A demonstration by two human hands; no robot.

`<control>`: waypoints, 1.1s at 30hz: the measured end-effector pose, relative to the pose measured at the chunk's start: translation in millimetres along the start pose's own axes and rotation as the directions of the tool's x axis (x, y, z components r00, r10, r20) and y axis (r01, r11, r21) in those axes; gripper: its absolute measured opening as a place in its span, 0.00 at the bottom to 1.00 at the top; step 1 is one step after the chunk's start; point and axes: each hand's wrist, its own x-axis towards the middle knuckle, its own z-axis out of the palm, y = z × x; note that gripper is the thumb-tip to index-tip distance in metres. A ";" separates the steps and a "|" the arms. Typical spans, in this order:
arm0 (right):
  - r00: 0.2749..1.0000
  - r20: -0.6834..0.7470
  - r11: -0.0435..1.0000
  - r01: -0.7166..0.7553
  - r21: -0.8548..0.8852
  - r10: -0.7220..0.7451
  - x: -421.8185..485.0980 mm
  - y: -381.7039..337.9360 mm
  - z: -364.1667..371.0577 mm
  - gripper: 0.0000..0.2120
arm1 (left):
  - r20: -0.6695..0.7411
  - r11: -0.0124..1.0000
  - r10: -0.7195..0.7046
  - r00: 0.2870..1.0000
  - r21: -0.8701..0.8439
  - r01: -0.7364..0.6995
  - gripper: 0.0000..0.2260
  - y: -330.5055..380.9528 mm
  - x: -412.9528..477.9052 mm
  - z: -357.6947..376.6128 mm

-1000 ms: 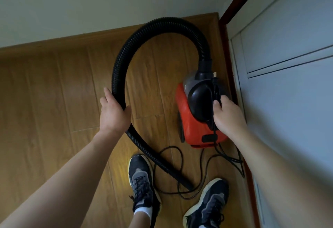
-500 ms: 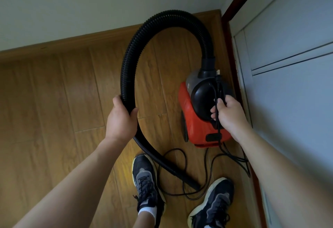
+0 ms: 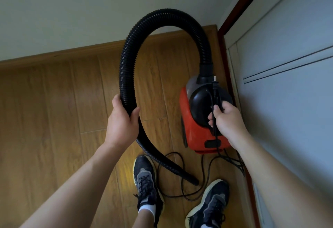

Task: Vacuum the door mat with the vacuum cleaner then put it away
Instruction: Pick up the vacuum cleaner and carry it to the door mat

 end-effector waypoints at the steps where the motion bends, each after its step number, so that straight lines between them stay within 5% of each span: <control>1: 1.000 0.006 1.000 0.008 -0.004 -0.008 -4.9 -5.5 -1.4 0.10 | -0.011 1.000 0.002 1.000 -0.013 -0.002 0.27 4.3 -3.6 -4.5; 15: 0.990 0.068 0.989 0.121 0.086 -0.126 -94.1 -97.2 -30.1 0.09 | -0.151 0.968 0.103 0.983 -0.211 -0.134 0.25 86.2 -59.3 -81.8; 33: 0.928 0.094 0.907 0.326 0.266 -0.361 -254.0 -223.1 -87.9 0.11 | -0.326 0.926 0.253 0.911 -0.191 -0.326 0.22 199.4 -156.4 -228.5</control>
